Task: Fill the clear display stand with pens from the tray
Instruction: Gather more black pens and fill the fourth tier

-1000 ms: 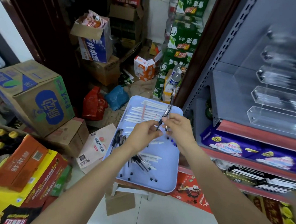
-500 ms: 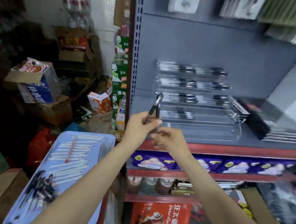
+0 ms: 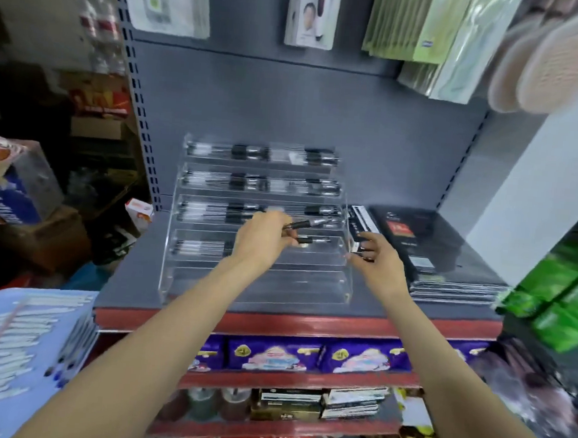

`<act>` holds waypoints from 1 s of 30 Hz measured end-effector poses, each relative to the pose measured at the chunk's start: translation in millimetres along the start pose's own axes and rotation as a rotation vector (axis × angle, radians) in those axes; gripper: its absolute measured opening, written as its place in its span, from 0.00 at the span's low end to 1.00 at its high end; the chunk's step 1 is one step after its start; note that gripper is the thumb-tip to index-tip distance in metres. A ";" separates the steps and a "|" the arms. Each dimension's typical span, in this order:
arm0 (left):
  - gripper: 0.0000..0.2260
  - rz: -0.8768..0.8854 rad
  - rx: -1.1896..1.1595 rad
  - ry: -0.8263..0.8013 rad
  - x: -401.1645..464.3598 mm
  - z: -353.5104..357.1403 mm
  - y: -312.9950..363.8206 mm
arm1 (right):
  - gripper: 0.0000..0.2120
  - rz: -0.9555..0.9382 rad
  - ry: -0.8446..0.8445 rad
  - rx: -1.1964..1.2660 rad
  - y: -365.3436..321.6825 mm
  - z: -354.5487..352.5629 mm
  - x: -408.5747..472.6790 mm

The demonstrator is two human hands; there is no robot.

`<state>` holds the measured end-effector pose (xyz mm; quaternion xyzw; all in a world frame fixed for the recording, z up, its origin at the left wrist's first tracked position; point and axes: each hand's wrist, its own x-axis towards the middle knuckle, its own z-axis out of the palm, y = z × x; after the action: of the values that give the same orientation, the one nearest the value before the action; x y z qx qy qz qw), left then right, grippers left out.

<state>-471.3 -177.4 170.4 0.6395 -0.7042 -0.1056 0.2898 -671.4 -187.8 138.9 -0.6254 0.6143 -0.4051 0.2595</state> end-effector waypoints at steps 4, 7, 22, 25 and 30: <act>0.04 -0.019 0.118 -0.062 16.4 16.3 7.1 | 0.29 0.013 -0.134 0.045 9.1 2.6 18.7; 0.04 -0.008 0.193 -0.095 25.4 25.9 11.7 | 0.29 0.013 -0.197 0.073 10.3 5.2 28.2; 0.17 0.128 0.183 -0.188 26.2 32.6 -18.5 | 0.28 0.005 -0.266 0.180 19.8 5.0 35.7; 0.14 0.167 0.128 -0.182 28.7 31.9 -13.7 | 0.28 0.014 -0.274 0.197 20.0 4.7 35.5; 0.06 0.137 0.159 -0.220 36.2 35.3 -1.6 | 0.29 0.032 -0.271 0.208 20.4 4.5 35.1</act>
<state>-489.6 -220.3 150.8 0.5953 -0.7800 -0.0986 0.1659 -682.0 -225.2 126.3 -0.6342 0.5382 -0.3742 0.4099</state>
